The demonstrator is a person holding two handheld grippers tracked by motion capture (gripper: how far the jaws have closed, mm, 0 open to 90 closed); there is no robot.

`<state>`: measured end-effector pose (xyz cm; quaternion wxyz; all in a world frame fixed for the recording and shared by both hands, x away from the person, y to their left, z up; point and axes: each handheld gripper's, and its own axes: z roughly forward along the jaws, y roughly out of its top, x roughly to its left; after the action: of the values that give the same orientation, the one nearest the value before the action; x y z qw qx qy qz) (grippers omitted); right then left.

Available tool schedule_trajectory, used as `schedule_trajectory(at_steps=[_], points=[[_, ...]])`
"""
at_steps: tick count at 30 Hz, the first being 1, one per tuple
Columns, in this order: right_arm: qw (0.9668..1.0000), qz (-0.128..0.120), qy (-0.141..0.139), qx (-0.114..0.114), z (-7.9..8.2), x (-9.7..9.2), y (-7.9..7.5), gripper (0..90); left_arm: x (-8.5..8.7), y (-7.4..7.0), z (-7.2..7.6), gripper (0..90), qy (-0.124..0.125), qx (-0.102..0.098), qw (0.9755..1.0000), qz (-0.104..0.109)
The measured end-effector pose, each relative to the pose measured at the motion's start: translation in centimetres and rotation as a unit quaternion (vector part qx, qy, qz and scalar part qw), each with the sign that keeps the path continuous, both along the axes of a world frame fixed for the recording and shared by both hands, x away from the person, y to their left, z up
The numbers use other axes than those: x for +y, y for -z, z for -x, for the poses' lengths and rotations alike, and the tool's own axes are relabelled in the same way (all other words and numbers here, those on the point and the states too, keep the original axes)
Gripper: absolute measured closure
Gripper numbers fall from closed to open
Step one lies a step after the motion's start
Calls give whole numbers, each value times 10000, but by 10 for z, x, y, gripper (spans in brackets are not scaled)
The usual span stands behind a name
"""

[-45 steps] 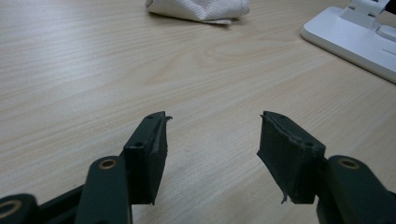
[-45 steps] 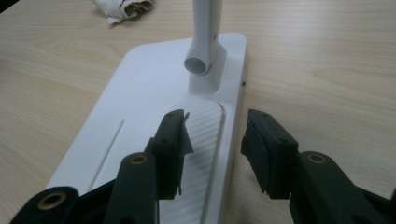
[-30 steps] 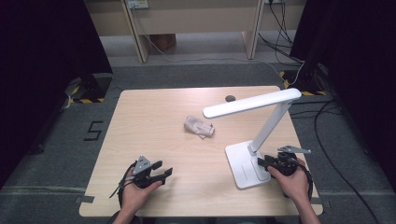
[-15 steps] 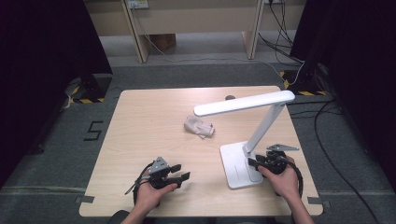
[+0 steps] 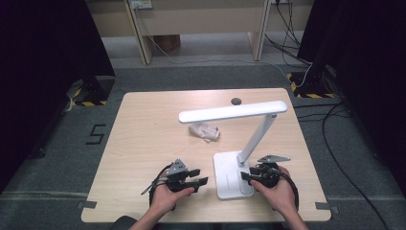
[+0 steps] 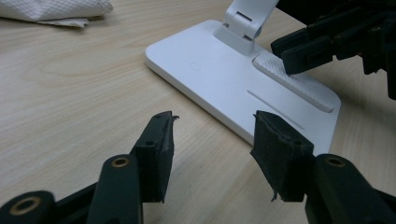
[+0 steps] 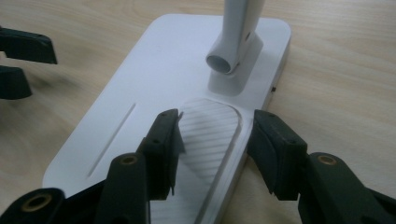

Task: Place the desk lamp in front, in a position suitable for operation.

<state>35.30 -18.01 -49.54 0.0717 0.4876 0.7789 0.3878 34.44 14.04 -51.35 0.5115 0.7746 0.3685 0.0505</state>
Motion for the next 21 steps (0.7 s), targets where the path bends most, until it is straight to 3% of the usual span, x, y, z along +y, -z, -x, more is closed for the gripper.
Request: schedule_trajectory(at_steps=[10, 18, 21], points=[[9988, 64, -478, 1, 25, 24, 0, 511, -2, 4, 0, 505, 65, 361, 9992, 126], [9962, -112, -864, -100, 30, 29, 3, 489, 4, 4, 1, 506, -58, 415, 9990, 136], [9945, 8, -1036, -148, 43, 30, 0, 461, 6, 5, 1, 509, -93, 478, 9987, 162]])
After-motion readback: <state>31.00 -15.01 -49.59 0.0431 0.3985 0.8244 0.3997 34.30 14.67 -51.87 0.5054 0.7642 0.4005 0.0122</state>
